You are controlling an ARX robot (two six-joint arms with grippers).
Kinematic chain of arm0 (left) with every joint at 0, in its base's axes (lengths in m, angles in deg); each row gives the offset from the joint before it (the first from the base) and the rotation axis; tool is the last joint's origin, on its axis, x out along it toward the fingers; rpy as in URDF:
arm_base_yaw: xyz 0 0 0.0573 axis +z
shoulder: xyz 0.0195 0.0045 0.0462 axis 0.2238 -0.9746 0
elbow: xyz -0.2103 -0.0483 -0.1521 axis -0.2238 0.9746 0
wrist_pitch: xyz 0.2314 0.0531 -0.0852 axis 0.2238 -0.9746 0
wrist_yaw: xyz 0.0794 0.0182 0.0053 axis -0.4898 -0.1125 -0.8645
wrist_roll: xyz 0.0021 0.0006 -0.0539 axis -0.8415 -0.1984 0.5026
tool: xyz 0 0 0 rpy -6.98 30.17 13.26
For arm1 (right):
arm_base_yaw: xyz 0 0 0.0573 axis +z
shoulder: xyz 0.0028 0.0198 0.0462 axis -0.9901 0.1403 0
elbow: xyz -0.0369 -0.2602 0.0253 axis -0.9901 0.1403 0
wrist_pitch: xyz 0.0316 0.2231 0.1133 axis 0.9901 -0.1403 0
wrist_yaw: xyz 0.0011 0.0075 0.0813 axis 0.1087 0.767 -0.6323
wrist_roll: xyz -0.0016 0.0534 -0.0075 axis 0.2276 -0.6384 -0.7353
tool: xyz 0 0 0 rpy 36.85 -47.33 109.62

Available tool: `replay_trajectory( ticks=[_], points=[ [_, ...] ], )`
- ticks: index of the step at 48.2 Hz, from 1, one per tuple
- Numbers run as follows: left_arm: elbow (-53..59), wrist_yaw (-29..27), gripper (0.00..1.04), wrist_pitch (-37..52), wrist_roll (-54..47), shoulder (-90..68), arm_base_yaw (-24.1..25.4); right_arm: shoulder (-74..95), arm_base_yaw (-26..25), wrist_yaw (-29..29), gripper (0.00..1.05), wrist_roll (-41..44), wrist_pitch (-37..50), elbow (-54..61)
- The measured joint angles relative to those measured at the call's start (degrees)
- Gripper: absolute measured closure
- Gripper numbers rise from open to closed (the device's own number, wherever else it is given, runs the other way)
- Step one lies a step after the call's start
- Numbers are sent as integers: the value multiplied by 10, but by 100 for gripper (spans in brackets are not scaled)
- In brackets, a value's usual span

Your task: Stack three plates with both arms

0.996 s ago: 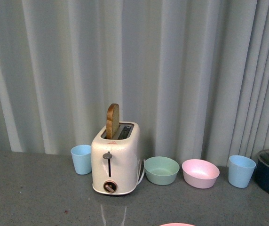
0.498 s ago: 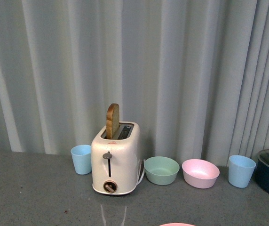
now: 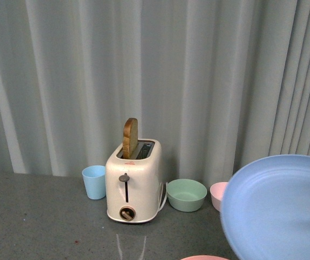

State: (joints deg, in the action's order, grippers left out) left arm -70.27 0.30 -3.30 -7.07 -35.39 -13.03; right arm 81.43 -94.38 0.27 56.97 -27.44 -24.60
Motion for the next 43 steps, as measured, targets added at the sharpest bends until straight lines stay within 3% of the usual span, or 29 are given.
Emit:
replay_trajectory(
  ticks=[11,15,43],
  points=[
    [0,0,7,0,0,0,0,75,171,25,101,-67,64,32],
    [0,0,7,0,0,0,0,118,203,30,101,-75,85,44],
    [0,0,7,0,0,0,0,160,158,21,101,-100,133,87]
  ],
)
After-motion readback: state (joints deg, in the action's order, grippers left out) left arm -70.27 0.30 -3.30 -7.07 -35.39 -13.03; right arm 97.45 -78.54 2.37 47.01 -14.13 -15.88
